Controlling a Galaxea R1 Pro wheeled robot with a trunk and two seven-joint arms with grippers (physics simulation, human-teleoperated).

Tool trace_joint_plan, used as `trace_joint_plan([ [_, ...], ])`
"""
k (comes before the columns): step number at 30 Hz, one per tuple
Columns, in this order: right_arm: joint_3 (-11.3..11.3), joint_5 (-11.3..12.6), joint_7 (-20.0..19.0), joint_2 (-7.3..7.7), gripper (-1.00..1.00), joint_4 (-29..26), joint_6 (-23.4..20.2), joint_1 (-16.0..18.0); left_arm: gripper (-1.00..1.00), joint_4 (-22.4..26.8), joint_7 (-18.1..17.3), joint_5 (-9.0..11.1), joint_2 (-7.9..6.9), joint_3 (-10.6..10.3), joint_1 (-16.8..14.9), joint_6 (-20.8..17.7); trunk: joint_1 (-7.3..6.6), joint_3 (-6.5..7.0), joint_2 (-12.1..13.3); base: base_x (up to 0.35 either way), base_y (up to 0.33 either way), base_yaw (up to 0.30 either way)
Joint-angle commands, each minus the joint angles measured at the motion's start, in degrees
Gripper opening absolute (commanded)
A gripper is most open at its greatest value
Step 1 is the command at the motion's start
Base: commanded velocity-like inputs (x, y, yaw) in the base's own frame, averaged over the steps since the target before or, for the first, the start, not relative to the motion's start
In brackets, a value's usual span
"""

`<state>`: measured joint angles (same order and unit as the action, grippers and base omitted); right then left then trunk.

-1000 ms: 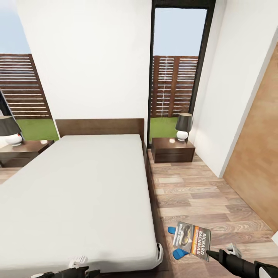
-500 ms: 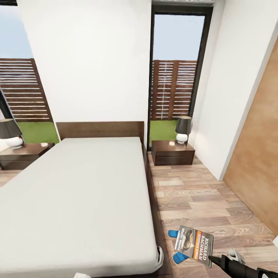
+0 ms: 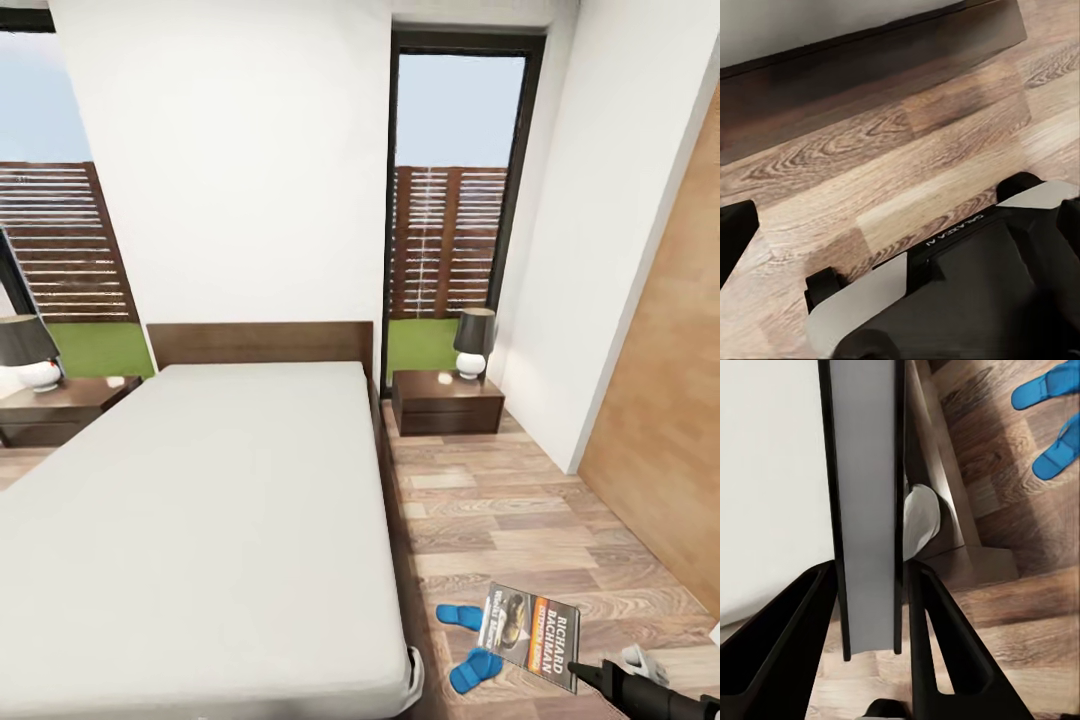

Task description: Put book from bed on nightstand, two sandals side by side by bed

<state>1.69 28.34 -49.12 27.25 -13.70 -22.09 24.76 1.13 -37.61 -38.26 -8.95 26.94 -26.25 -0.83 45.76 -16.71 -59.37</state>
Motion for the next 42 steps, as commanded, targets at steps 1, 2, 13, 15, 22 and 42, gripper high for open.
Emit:
trace_joint_plan([
  [1,0.08,0.29,-0.09,0.19,-1.0,-0.02,-0.58,0.03,1.0,0.04,-0.21,-1.31,-0.01,0.44,-0.03,-0.08,0.01,0.02,-0.05,0.0,0.0,0.0],
  [2,0.07,0.31,-0.09,0.31,-1.0,-0.01,-0.58,0.03,1.0,0.03,-0.2,-1.84,-0.01,0.39,-0.03,-0.07,0.01,0.11,-0.05,0.0,0.0,0.0],
  [13,0.07,0.27,-0.06,0.48,-1.0,-0.03,-0.57,0.03,1.0,0.02,-0.1,-2.61,-0.01,0.38,-0.03,0.8,0.01,1.03,-0.05,0.0,0.0,0.0],
  [15,0.07,0.25,-0.03,0.46,-1.0,-0.05,-0.53,0.03,1.0,0.02,-0.1,-2.61,-0.01,0.39,-0.03,0.85,0.01,1.08,-0.05,0.0,0.0,0.0],
  [22,-0.01,0.04,0.02,0.36,-1.0,-0.22,-0.43,0.03,1.0,0.02,-0.09,-2.58,-0.01,0.39,-0.03,0.91,0.01,1.13,-0.05,0.0,0.0,0.0],
  [42,-0.02,-0.04,-0.01,0.34,-1.0,-0.28,-0.41,0.03,1.0,0.02,-0.01,-2.52,0.06,0.31,-0.03,0.92,0.01,1.62,-0.05,0.0,0.0,0.209],
])
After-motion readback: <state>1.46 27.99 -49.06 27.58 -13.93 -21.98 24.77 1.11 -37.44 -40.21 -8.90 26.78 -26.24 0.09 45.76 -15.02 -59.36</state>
